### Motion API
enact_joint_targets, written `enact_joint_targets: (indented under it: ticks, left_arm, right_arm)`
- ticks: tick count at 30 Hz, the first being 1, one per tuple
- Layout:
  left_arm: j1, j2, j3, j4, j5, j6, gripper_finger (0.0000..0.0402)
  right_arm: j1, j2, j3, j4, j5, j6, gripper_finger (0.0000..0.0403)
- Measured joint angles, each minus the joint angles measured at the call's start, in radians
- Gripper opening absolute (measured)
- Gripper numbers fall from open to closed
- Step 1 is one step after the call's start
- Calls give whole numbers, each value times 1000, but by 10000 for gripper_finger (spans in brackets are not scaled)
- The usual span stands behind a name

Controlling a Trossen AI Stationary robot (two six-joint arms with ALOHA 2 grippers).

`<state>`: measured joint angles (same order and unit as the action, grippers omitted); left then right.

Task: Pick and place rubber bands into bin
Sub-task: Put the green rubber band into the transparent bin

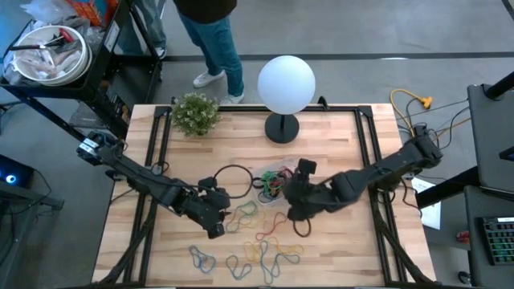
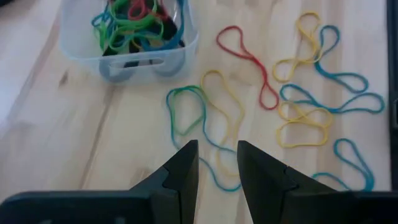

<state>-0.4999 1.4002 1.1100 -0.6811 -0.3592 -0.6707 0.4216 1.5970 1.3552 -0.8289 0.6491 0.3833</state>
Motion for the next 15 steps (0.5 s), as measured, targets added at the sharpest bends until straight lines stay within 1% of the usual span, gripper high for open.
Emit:
enact_joint_targets:
  ticks: [4,6,9,12,15]
  left_arm:
    - [1,0,-64,82,1,62,95]
    - [2,1,-102,171,24,117,95]
    - [3,11,-144,247,81,184,95]
    - [9,26,-176,294,147,178,95]
    - [11,63,-181,315,165,148,95]
  right_arm:
    - [75,-12,0,1,0,11,136]
    - [110,-14,0,1,1,20,134]
    - [154,-14,0,-3,1,38,128]
    - [184,-14,-10,-4,5,84,122]
    - [205,-14,-31,-13,4,134,115]
